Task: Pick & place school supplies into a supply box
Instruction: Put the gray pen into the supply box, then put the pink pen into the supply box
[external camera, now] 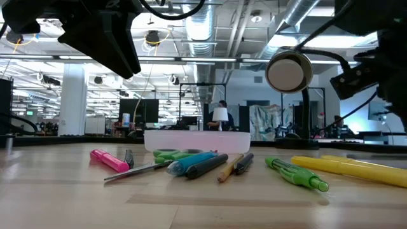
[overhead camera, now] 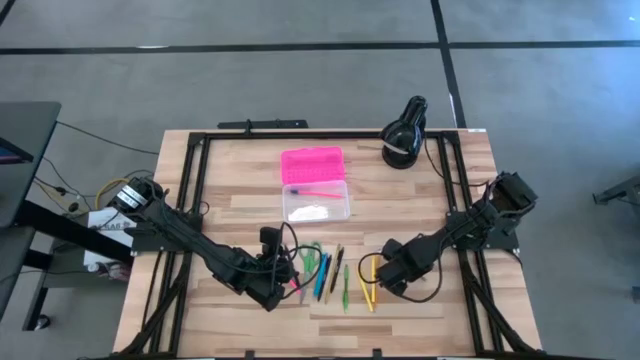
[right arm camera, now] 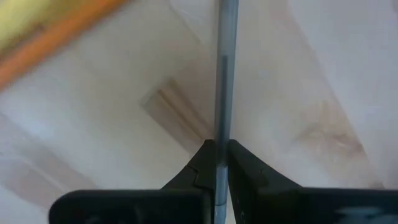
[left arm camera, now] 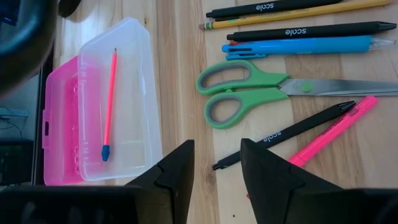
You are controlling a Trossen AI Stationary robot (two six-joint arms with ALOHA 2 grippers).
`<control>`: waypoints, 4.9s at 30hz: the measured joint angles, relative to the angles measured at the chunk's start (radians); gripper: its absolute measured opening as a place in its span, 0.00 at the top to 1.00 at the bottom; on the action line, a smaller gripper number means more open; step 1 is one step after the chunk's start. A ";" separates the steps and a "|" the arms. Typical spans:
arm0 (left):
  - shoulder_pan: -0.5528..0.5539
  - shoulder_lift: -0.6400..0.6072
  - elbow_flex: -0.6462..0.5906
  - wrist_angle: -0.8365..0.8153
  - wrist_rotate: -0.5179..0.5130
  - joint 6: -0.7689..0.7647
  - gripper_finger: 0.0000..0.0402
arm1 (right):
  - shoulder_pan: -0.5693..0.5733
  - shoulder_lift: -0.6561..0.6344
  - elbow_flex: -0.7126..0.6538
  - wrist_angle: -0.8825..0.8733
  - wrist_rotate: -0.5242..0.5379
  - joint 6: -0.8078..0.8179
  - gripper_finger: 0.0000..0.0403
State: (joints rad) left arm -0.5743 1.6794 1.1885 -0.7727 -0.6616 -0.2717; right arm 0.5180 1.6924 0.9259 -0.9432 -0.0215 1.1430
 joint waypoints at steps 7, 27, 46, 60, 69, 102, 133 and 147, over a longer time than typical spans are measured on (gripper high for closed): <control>0.000 0.000 0.000 -0.001 0.000 0.000 0.69 | -0.021 -0.002 0.044 -0.069 0.009 -0.052 0.97; -0.005 0.000 0.000 -0.008 0.004 -0.065 0.69 | -0.357 -0.004 0.231 0.176 0.337 -0.821 0.97; -0.066 0.000 0.000 -0.075 -0.026 -0.162 0.69 | -0.636 -0.003 0.232 0.530 0.092 -1.183 0.97; -0.067 0.000 0.000 -0.082 -0.027 -0.179 0.69 | -0.703 0.096 0.248 0.695 0.026 -1.249 0.97; -0.073 0.001 0.000 -0.100 -0.024 -0.188 0.69 | -0.701 0.220 0.379 0.573 0.021 -1.236 0.92; 0.016 0.014 -0.229 0.317 0.236 0.207 0.69 | -0.401 -0.039 0.329 0.429 0.028 -1.343 0.64; 0.174 0.066 -0.301 0.507 0.575 0.337 0.69 | 0.162 -0.476 -0.141 0.769 0.562 -1.033 0.67; 0.203 0.066 -0.301 0.452 0.680 0.233 0.69 | 0.263 -0.476 -0.142 0.768 0.656 -0.965 0.68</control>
State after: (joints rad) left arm -0.3714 1.7454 0.8879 -0.3208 0.0189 -0.0387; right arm 0.7811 1.2163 0.7841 -0.1749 0.6342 0.1780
